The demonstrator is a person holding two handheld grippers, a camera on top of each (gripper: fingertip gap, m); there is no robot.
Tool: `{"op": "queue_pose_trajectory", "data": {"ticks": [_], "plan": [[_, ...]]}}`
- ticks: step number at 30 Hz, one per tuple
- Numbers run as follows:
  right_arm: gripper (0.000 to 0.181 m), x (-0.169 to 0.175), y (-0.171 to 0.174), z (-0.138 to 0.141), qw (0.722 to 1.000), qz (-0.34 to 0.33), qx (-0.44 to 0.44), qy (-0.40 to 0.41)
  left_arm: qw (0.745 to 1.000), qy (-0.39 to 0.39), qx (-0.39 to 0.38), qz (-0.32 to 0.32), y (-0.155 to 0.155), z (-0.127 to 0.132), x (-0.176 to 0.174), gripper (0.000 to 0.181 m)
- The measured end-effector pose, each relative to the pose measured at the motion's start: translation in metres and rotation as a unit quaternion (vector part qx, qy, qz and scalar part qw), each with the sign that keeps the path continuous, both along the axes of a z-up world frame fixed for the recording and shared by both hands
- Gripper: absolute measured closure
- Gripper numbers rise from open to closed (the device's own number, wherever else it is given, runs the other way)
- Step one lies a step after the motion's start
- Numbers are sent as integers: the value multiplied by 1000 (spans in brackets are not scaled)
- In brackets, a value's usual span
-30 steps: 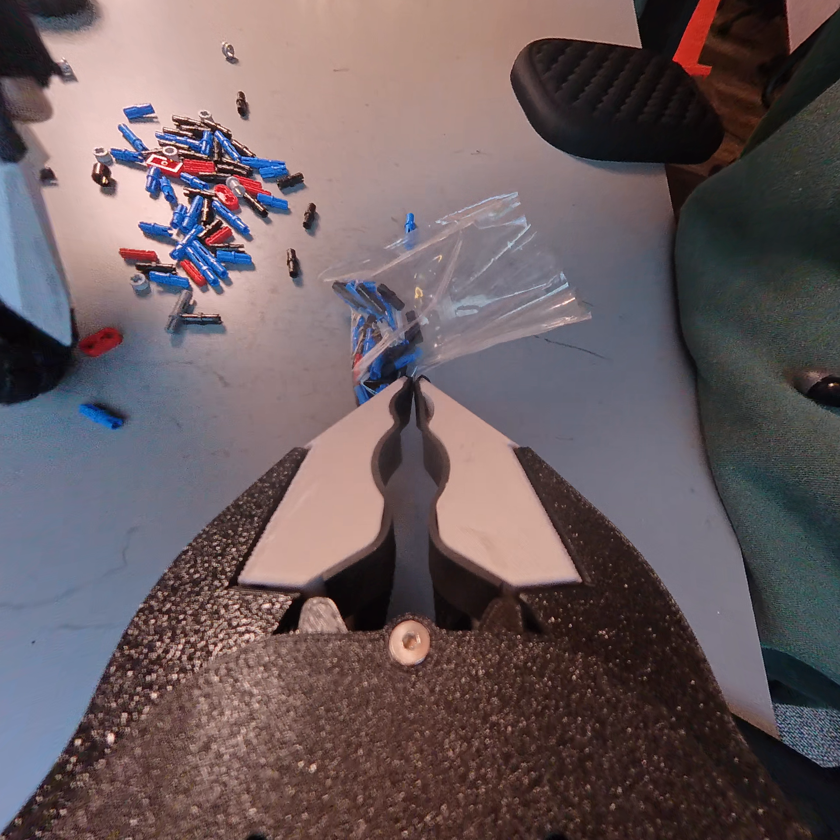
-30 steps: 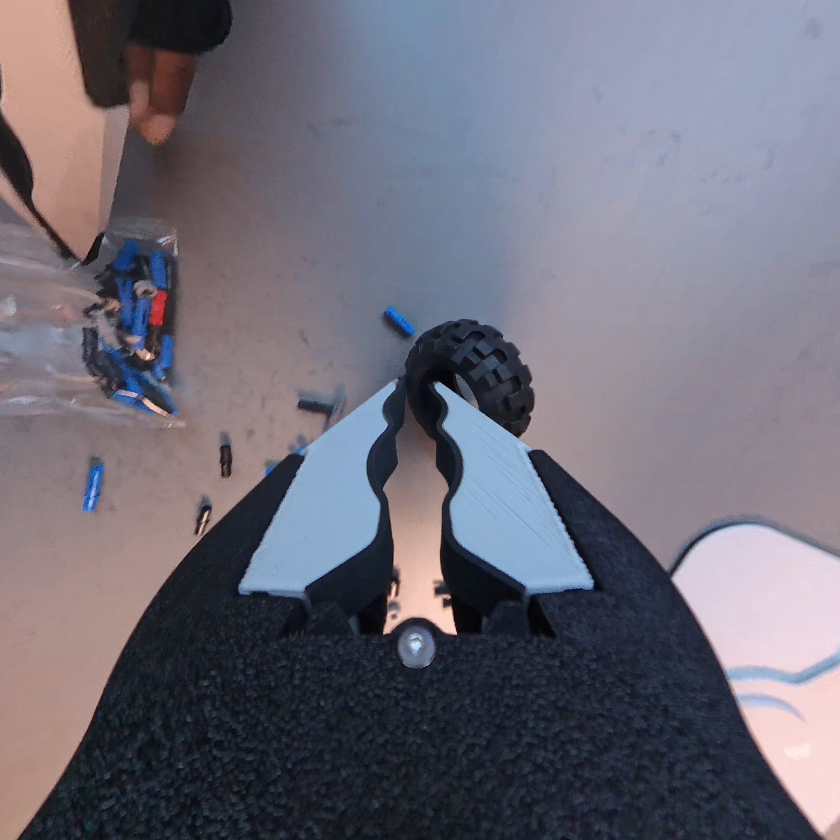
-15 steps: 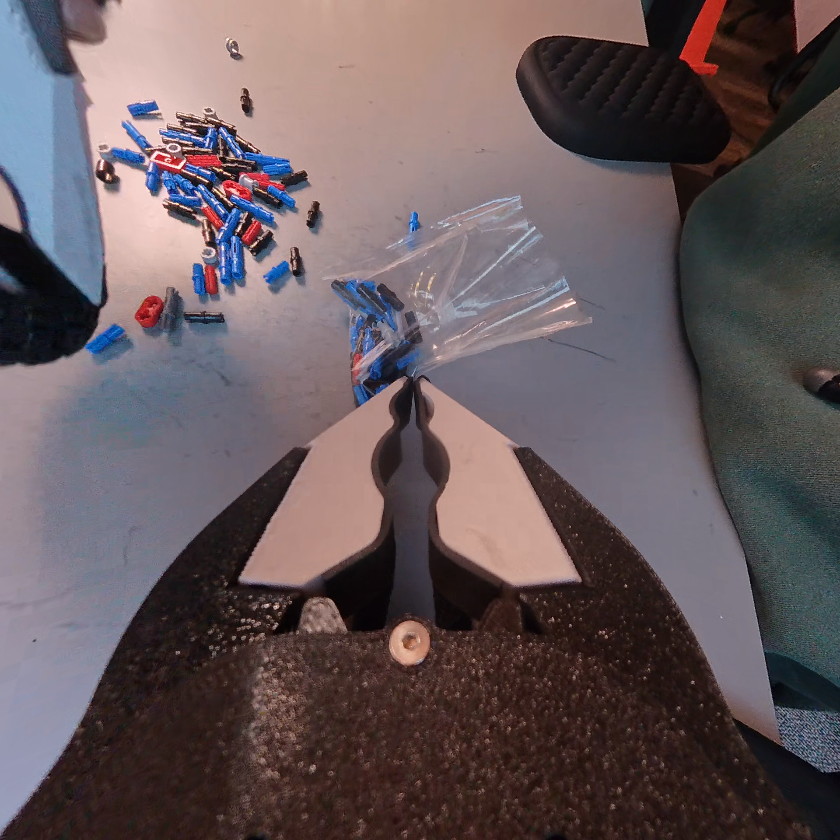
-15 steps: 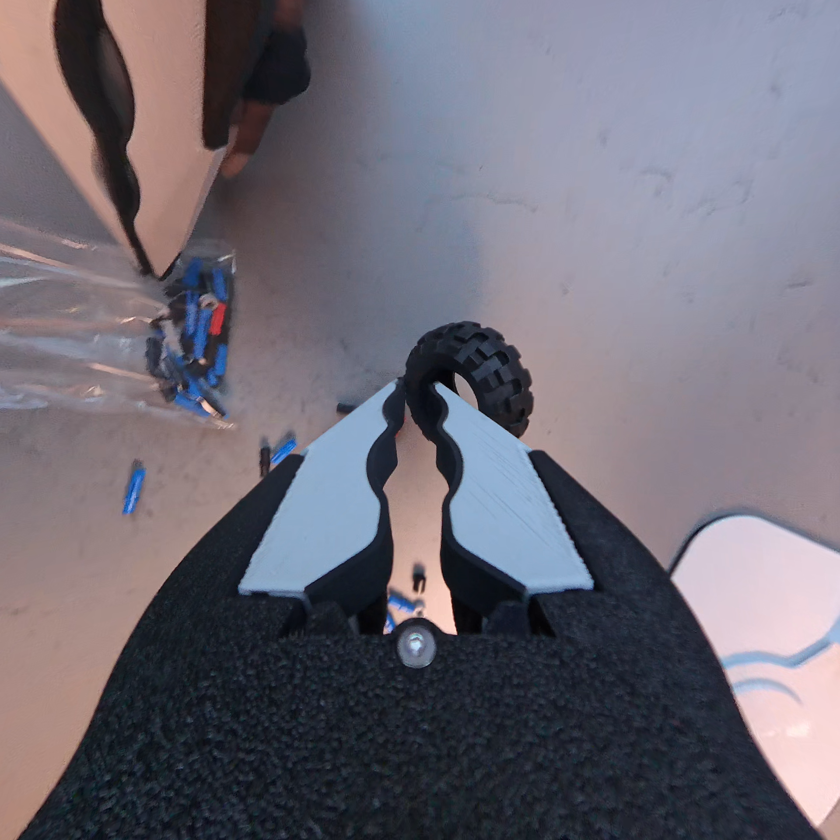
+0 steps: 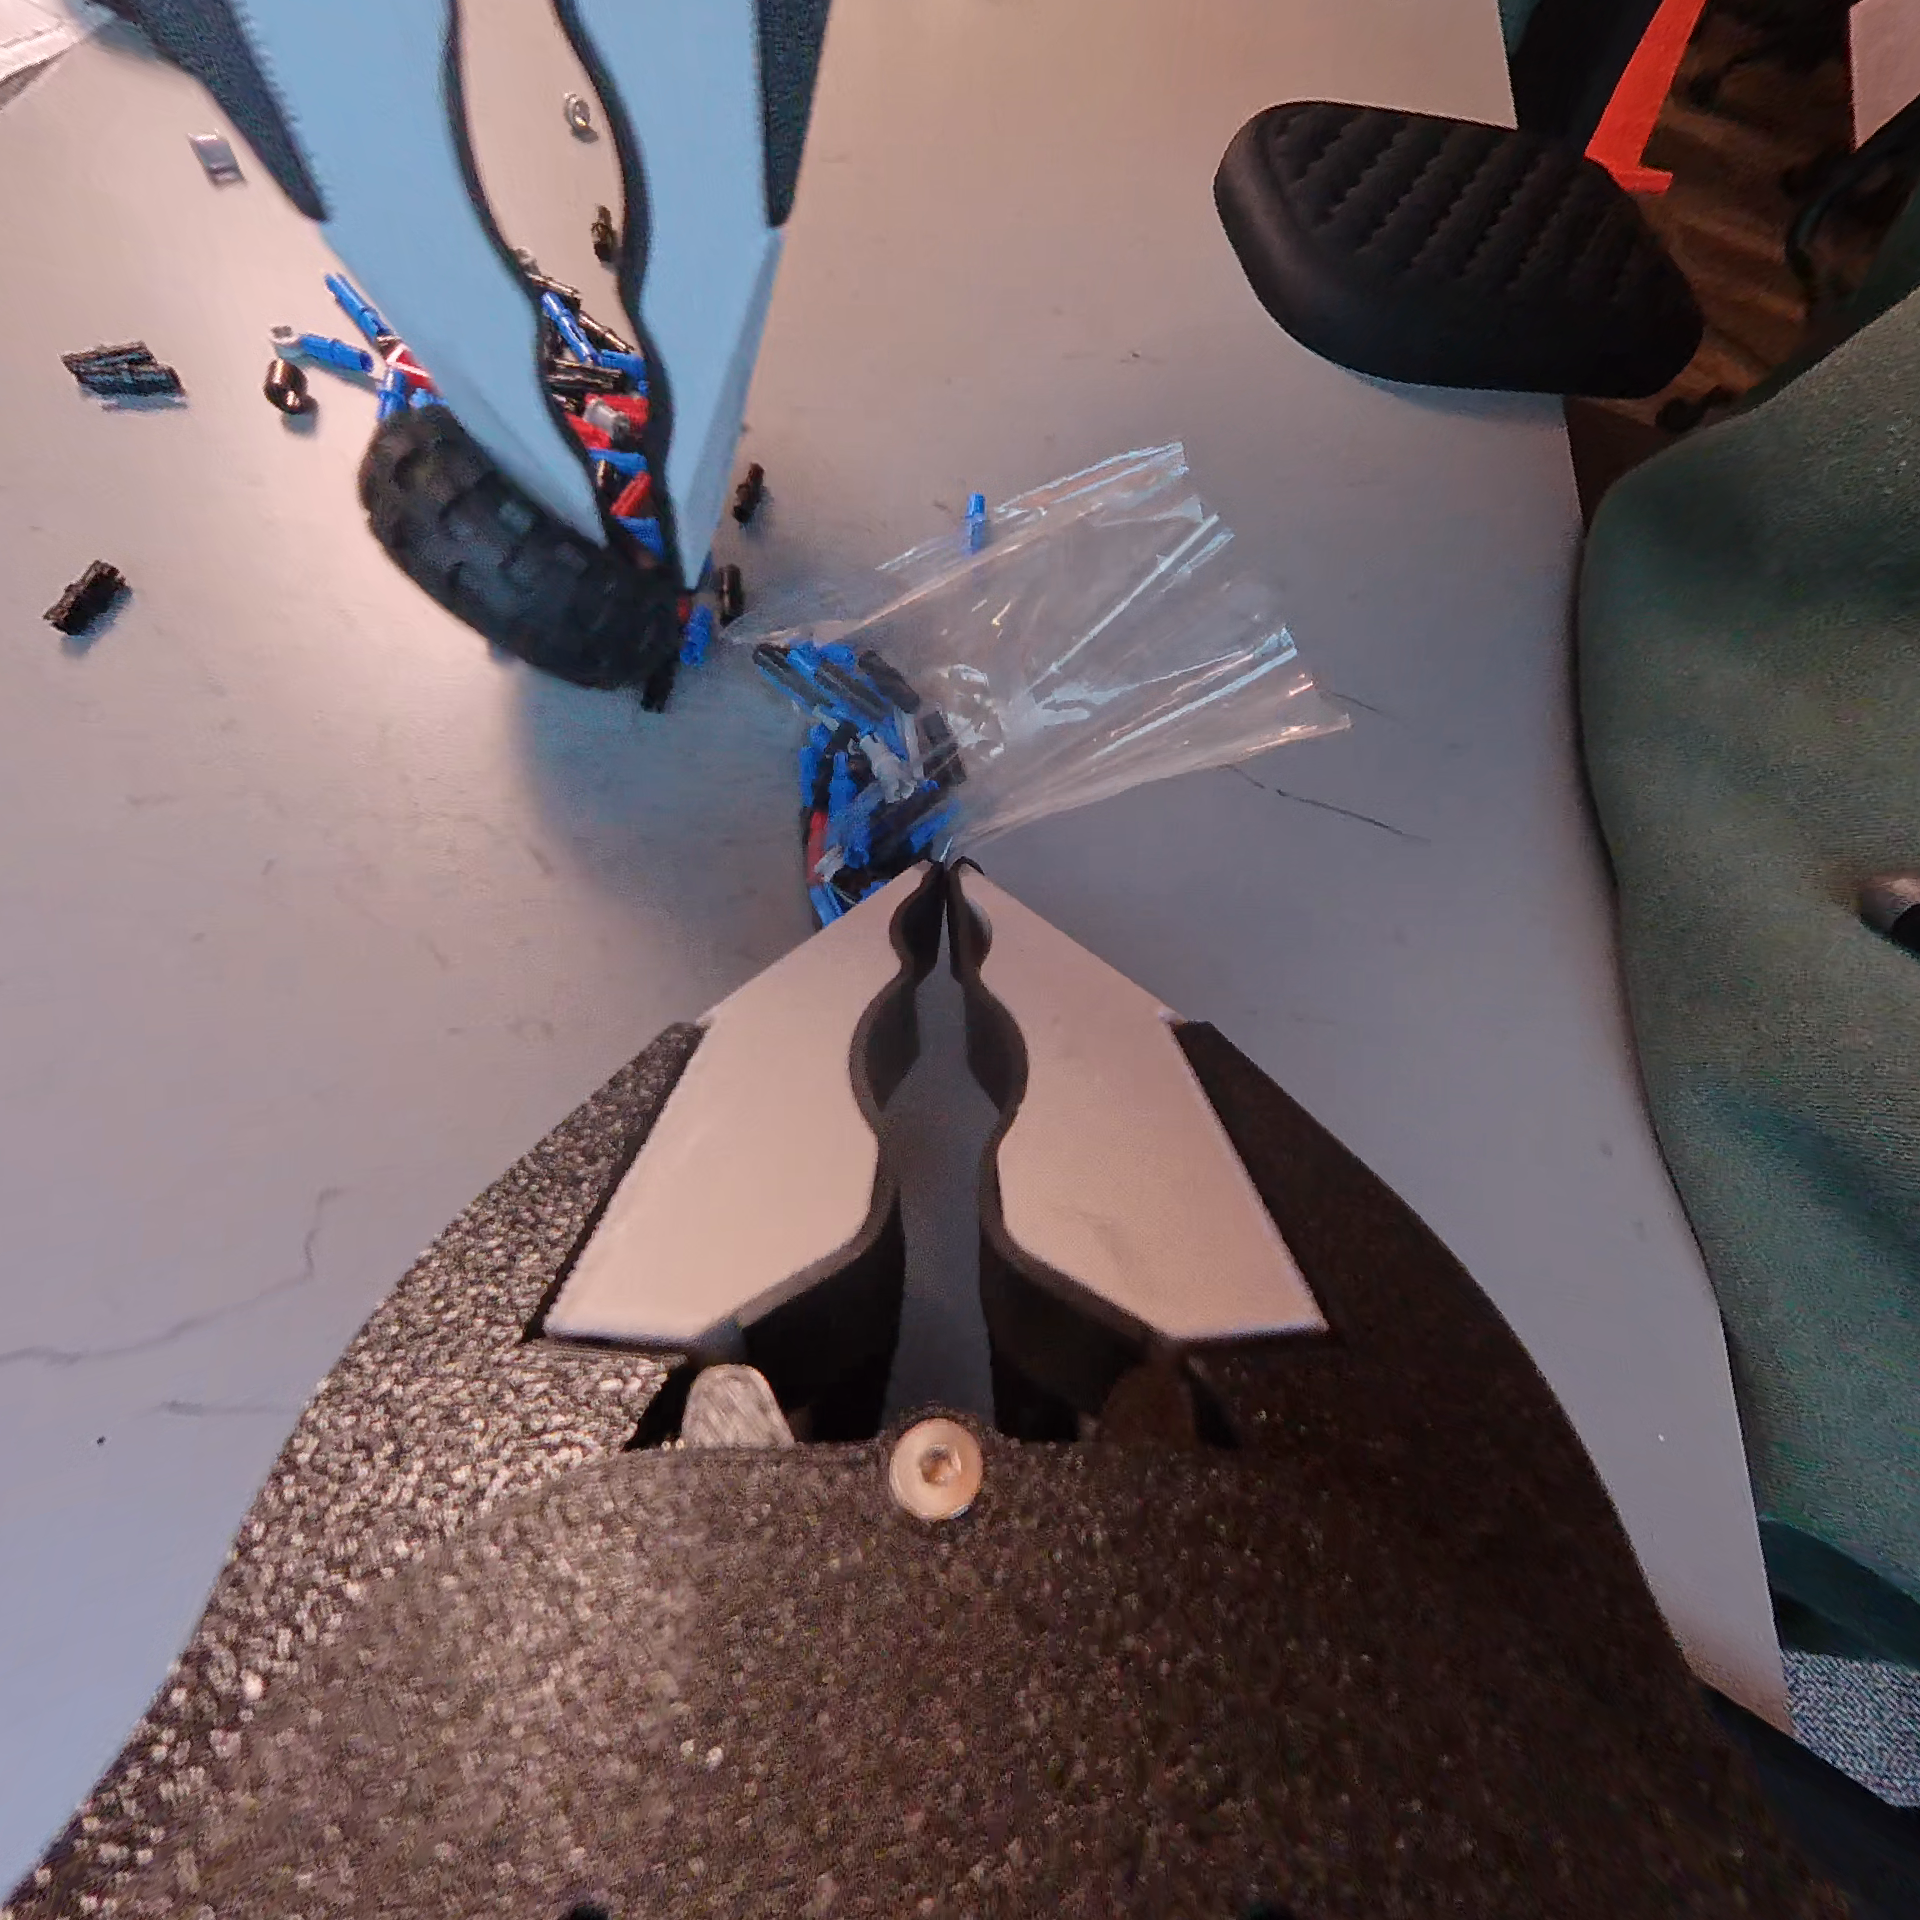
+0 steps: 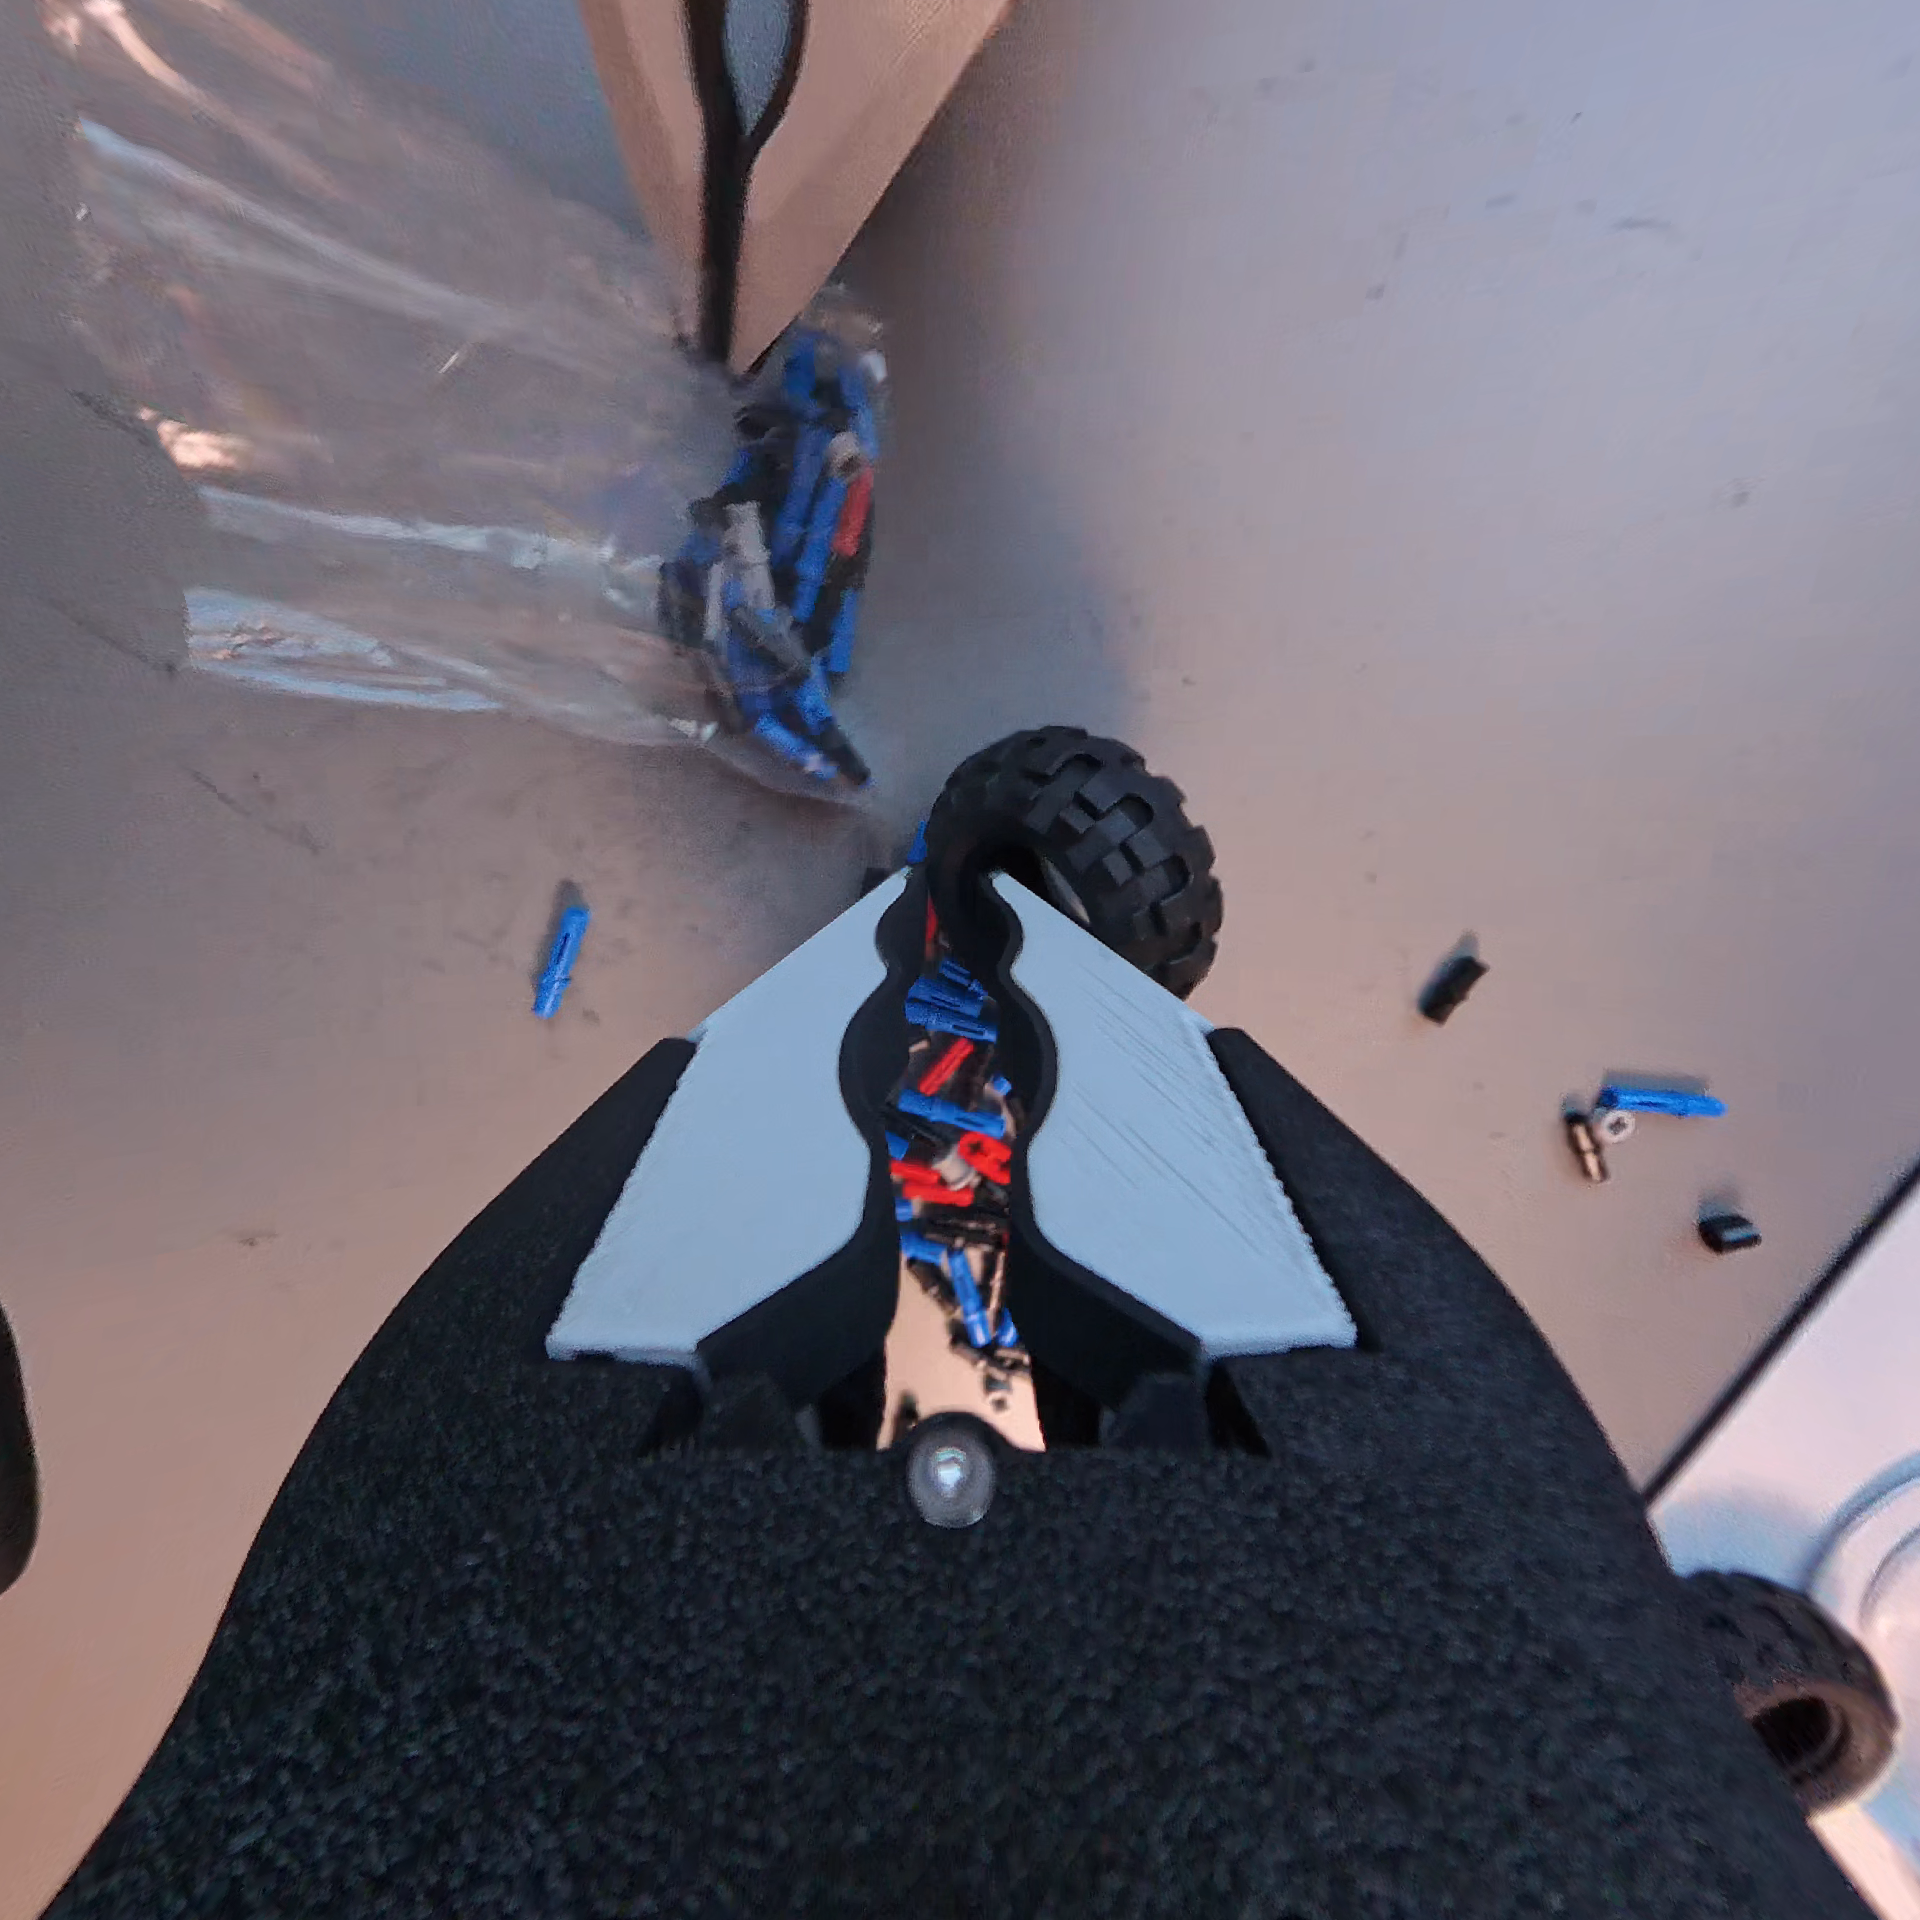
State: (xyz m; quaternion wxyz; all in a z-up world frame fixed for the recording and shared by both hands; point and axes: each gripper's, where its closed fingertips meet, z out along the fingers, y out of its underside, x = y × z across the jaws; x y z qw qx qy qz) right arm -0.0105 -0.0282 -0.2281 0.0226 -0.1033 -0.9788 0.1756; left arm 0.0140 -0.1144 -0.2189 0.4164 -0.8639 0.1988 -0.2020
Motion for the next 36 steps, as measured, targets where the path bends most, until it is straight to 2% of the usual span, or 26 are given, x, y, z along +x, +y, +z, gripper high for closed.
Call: {"op": "queue_pose_trajectory", "data": {"ticks": [3,5,7,9,13,15,19,30,31,33,36], "plan": [[173,19,11,1,1000,2,17,-8,1000,1,-1,1,1,0,0,181],[173,12,18,7,1000,-13,15,9,1000,0,-1,2,1,0,1,181],[173,-17,23,21,998,-52,-15,45,1000,-1,-1,2,2,0,2,181],[172,-62,39,31,990,-100,-17,97,1000,-1,-1,4,2,0,1,181],[172,-141,82,18,970,-189,13,152,1000,-2,3,8,2,1,0,181],[173,-155,89,5,969,-204,19,137,1000,-4,4,7,2,2,0,181],[173,-139,78,-2,978,-161,28,129,1000,-9,4,2,1,3,1,181],[173,-8,54,-1,993,-94,24,64,1000,-7,-2,-6,0,1,4,181],[173,-4,54,0,994,-91,27,63,1000,-7,-3,-6,0,0,4,181],[172,-24,61,9,989,-110,25,100,1000,-7,-5,-7,1,0,5,181],[172,-87,81,25,969,-183,2,167,1000,-7,-4,-5,1,0,5,181]]}}
